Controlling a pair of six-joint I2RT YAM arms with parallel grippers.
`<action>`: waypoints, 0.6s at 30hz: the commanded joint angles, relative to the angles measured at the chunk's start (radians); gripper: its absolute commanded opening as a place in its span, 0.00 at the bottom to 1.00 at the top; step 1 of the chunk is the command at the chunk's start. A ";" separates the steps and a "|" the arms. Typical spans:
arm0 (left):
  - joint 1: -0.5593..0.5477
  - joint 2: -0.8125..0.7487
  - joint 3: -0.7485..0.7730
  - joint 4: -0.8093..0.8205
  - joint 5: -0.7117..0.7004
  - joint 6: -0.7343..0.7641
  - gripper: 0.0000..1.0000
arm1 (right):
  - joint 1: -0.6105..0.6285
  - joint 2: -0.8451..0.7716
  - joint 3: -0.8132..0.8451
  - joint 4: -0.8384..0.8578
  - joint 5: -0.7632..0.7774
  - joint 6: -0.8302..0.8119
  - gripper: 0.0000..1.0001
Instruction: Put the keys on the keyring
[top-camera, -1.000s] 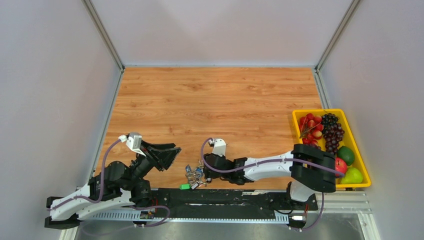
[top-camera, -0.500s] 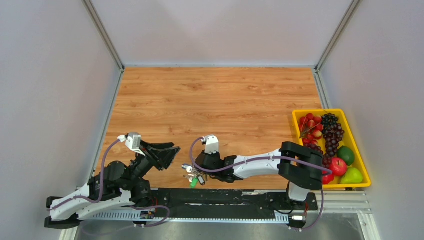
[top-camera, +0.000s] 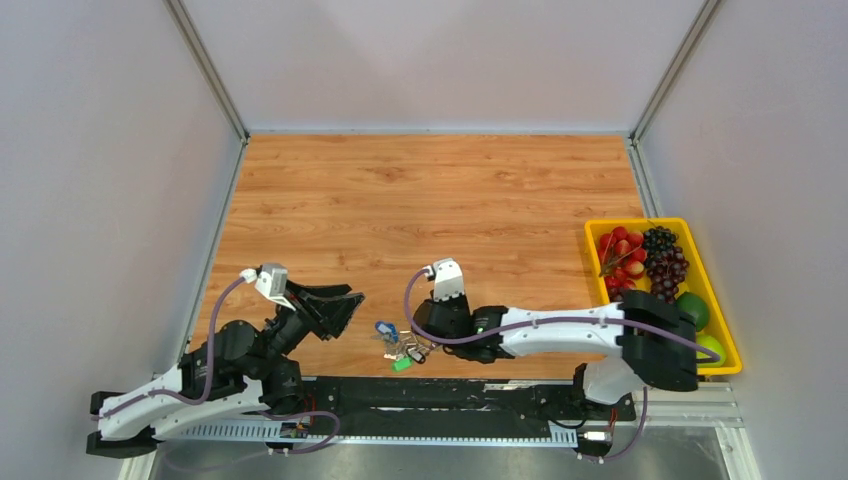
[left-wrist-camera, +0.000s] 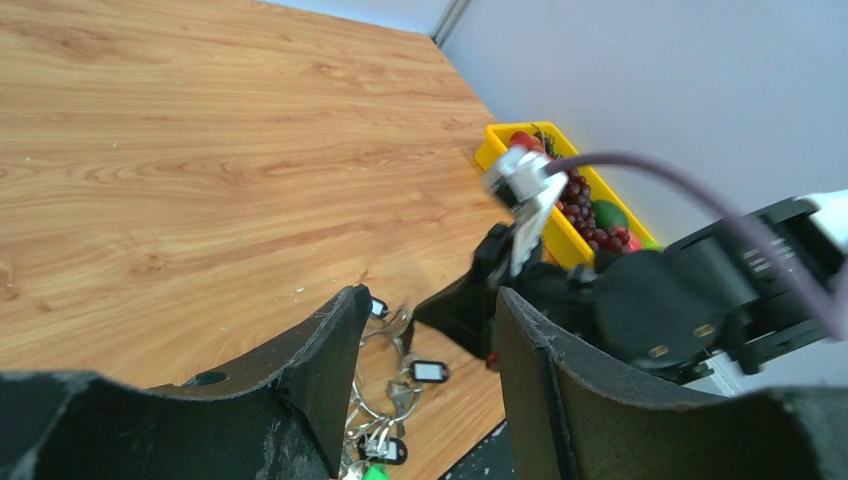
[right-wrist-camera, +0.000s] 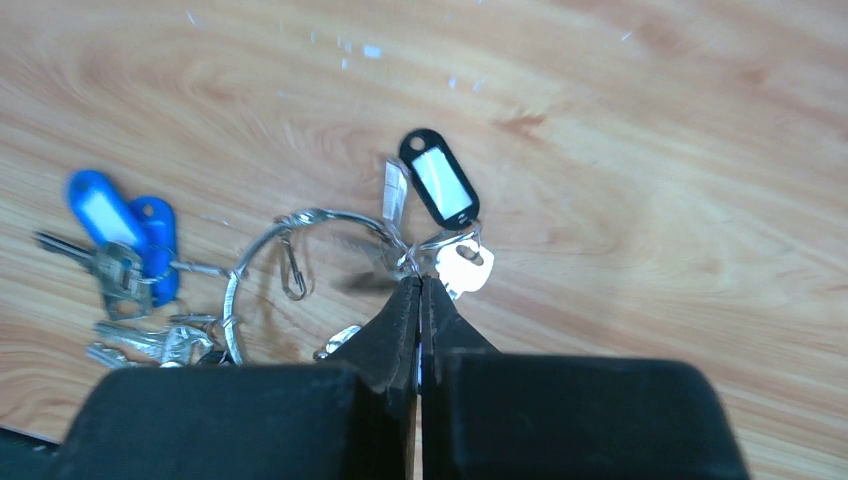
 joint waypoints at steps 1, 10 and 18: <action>0.000 0.030 0.024 0.050 -0.002 0.025 0.60 | -0.006 -0.168 0.031 -0.055 0.144 -0.072 0.00; 0.000 0.069 0.027 0.084 0.003 0.033 0.60 | -0.009 -0.323 0.090 -0.064 0.237 -0.214 0.00; 0.000 0.096 0.032 0.111 0.001 0.044 0.60 | -0.020 -0.363 0.218 -0.064 0.289 -0.354 0.00</action>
